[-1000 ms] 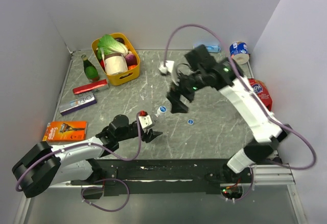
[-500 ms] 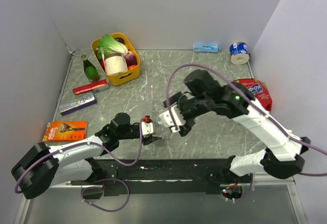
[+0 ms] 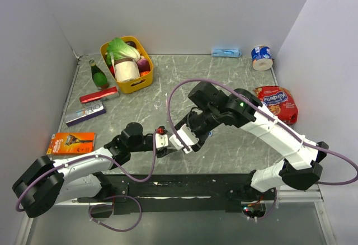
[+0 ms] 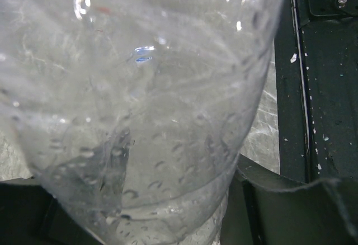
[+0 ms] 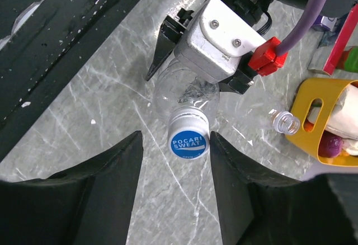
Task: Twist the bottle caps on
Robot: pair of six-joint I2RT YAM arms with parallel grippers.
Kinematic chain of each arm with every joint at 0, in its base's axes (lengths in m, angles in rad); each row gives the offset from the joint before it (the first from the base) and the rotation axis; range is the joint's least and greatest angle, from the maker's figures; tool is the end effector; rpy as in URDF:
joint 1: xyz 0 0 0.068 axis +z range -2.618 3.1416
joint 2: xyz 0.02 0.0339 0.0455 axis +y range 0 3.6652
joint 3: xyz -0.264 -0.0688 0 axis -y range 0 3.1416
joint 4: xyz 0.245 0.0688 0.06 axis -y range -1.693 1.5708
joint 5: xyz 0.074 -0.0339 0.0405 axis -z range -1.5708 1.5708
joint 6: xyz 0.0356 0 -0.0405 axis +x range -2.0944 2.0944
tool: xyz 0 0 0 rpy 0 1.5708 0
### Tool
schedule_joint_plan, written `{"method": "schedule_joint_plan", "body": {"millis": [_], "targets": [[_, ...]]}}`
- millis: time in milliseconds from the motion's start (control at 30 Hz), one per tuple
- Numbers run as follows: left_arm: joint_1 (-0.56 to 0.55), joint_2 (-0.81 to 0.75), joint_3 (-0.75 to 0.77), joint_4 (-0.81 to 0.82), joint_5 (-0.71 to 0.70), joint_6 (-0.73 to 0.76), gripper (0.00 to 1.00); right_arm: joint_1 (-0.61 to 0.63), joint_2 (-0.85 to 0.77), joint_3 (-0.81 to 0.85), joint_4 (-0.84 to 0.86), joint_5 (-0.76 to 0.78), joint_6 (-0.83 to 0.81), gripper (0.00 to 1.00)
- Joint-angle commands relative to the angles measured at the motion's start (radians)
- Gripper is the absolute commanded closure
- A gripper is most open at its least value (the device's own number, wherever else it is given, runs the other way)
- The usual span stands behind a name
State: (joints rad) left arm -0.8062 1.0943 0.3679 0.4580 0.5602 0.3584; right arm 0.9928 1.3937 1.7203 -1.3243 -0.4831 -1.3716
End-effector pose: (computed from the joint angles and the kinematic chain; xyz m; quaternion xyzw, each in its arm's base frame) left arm 0.1403 -0.1736 0.2026 0.5603 0.5462 -0.3437 0.5192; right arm 0.1192 0.2130 0.4201 -0.8876 0.2903 0.1737 0.3127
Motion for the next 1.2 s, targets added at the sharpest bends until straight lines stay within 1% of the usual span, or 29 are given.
{"method": "schedule_joint_plan", "body": {"millis": [0, 100, 267, 300, 367, 400, 467, 500, 567, 600, 633, 667, 700, 733, 767, 800, 833, 867, 900, 933, 1000, 1133, 1167], "targets": [[0.006, -0.005, 0.029, 0.038, 0.033, 0.030, 0.99, 0.007, 0.010, 0.025, 0.005, -0.003, -0.009, 0.45], [0.005, -0.001, 0.029, 0.041, 0.033, 0.037, 0.99, 0.007, 0.014, 0.018, 0.022, 0.009, -0.007, 0.50], [0.004, 0.001, 0.032, 0.041, 0.037, 0.047, 0.99, 0.007, 0.007, -0.019, 0.066, 0.023, -0.020, 0.52], [0.004, 0.003, 0.032, 0.042, 0.037, 0.048, 0.99, 0.007, 0.007, -0.025, 0.071, 0.027, -0.021, 0.55], [0.004, 0.004, 0.034, 0.044, 0.035, 0.050, 0.99, 0.007, 0.011, -0.033, 0.083, 0.038, -0.020, 0.58], [0.004, 0.004, 0.035, 0.048, 0.033, 0.048, 0.99, 0.007, 0.014, -0.031, 0.085, 0.044, -0.015, 0.64], [0.006, 0.004, 0.036, 0.054, 0.024, 0.045, 0.99, 0.007, 0.031, -0.024, 0.085, 0.063, 0.018, 0.68], [0.006, 0.004, 0.036, 0.065, 0.018, 0.042, 0.99, 0.006, 0.040, -0.018, 0.080, 0.066, 0.032, 0.74], [0.006, 0.003, 0.034, 0.079, -0.014, 0.027, 0.99, 0.001, 0.071, 0.015, 0.079, 0.086, 0.127, 0.83], [0.006, 0.001, 0.032, 0.115, -0.035, 0.013, 0.99, -0.002, 0.083, 0.028, 0.088, 0.106, 0.182, 0.90], [0.002, -0.001, 0.029, 0.148, -0.115, -0.039, 0.99, -0.006, 0.117, 0.060, 0.109, 0.126, 0.321, 0.92], [-0.004, -0.002, 0.028, 0.174, -0.170, -0.068, 0.99, -0.019, 0.139, 0.082, 0.109, 0.173, 0.397, 0.94], [-0.011, 0.001, 0.031, 0.197, -0.224, -0.093, 0.99, -0.025, 0.163, 0.108, 0.099, 0.191, 0.480, 1.00], [-0.037, 0.003, 0.042, 0.237, -0.306, -0.137, 0.99, -0.037, 0.195, 0.187, 0.076, 0.205, 0.663, 1.00], [-0.045, 0.012, 0.051, 0.251, -0.416, -0.160, 0.99, -0.074, 0.274, 0.243, -0.032, 0.190, 0.748, 1.00], [-0.054, 0.018, 0.060, 0.261, -0.471, -0.180, 0.99, -0.107, 0.324, 0.296, -0.097, 0.091, 0.907, 1.00], [-0.073, 0.027, 0.083, 0.271, -0.517, -0.214, 0.99, -0.138, 0.415, 0.365, -0.160, 0.030, 0.996, 1.00], [-0.082, 0.045, 0.094, 0.274, -0.596, -0.229, 0.99, -0.187, 0.419, 0.323, -0.188, -0.016, 1.088, 1.00], [-0.094, 0.053, 0.114, 0.269, -0.617, -0.240, 0.99, -0.207, 0.407, 0.262, -0.185, -0.076, 1.187, 1.00], [-0.100, 0.064, 0.123, 0.265, -0.629, -0.246, 0.99, -0.224, 0.406, 0.199, -0.191, -0.100, 1.215, 1.00], [-0.108, 0.088, 0.144, 0.236, -0.655, -0.257, 0.99, -0.265, 0.422, 0.191, -0.225, -0.139, 1.227, 1.00], [-0.108, 0.111, 0.161, 0.173, -0.640, -0.263, 0.99, -0.286, 0.464, 0.209, -0.243, -0.183, 1.229, 1.00], [-0.108, 0.111, 0.160, 0.157, -0.635, -0.263, 0.99, -0.287, 0.465, 0.216, -0.242, -0.186, 1.232, 0.82]]}}
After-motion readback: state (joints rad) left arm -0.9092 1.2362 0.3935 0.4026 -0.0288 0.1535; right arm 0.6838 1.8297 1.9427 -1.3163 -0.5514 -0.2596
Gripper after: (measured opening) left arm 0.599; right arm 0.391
